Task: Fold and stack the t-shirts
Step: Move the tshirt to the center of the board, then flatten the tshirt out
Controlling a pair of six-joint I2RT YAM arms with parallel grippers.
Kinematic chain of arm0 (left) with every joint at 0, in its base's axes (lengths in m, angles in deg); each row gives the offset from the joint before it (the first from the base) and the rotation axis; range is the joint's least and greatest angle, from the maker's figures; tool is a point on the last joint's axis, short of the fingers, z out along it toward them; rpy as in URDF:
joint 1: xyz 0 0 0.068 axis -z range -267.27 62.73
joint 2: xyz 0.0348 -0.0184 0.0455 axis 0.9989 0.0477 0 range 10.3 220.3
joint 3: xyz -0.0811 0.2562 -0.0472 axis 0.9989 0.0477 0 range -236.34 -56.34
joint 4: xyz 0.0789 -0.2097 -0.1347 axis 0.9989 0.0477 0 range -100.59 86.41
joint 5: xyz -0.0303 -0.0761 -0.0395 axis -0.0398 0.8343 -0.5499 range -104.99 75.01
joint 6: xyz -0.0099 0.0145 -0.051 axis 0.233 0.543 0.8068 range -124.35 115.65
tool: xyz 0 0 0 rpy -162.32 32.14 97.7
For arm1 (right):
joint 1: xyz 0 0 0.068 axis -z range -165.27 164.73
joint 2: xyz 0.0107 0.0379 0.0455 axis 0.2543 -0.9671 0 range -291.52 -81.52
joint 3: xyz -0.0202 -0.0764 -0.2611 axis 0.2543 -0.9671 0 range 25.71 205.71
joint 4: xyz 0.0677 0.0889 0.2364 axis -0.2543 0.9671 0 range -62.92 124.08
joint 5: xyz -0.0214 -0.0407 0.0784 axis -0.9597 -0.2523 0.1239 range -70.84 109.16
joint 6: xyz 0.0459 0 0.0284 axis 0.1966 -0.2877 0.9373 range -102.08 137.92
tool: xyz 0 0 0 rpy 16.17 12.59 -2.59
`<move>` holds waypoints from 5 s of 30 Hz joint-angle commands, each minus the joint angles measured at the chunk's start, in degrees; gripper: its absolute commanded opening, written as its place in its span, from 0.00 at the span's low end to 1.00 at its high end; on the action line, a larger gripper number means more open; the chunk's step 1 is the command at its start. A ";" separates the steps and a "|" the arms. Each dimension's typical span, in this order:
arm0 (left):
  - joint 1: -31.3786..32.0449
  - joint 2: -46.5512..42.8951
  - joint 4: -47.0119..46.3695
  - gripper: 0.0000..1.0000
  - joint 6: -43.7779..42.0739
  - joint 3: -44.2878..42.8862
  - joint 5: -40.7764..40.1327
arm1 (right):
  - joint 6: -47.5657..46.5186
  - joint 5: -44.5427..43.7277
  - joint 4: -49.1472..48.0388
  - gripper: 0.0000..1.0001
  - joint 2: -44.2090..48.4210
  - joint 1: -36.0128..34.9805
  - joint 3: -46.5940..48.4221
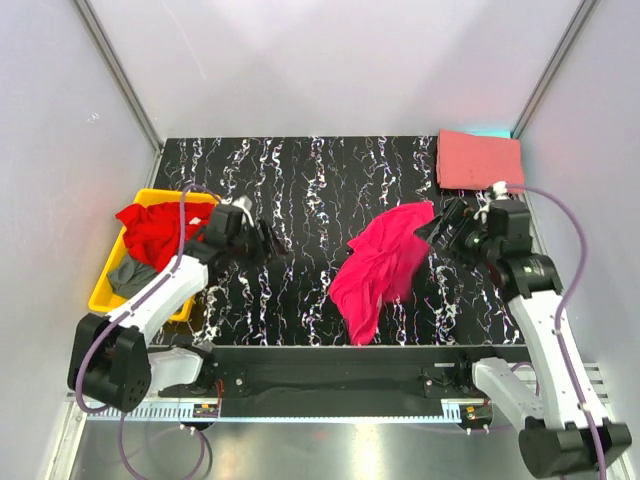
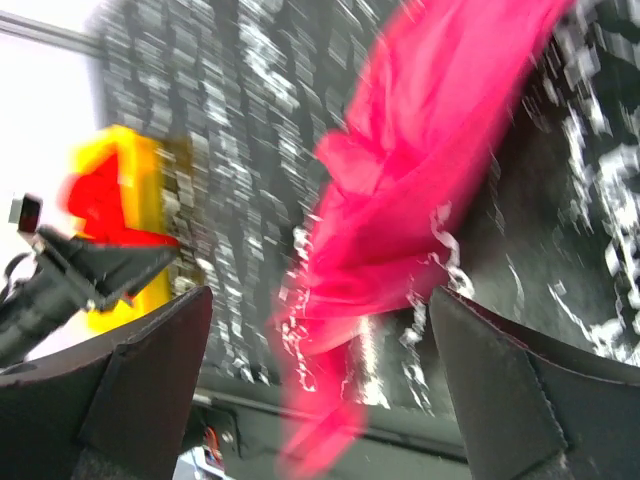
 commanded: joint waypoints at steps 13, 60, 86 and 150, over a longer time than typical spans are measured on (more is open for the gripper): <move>21.87 7.89 -4.41 0.75 -10.40 -6.26 -6.52 | 4.25 -5.95 -11.74 0.82 -19.92 -0.09 -12.29; 33.75 20.12 18.44 0.65 -14.46 -24.12 -34.53 | 4.60 -2.88 -19.47 0.58 -24.94 3.16 -18.62; 30.33 25.23 19.24 0.04 -12.34 -20.95 -38.33 | 7.85 -3.67 -32.40 0.59 -41.20 2.81 -16.34; 21.01 51.50 47.61 0.52 30.54 -66.82 -44.40 | 1.61 -4.37 -28.27 0.59 -34.09 2.37 -16.60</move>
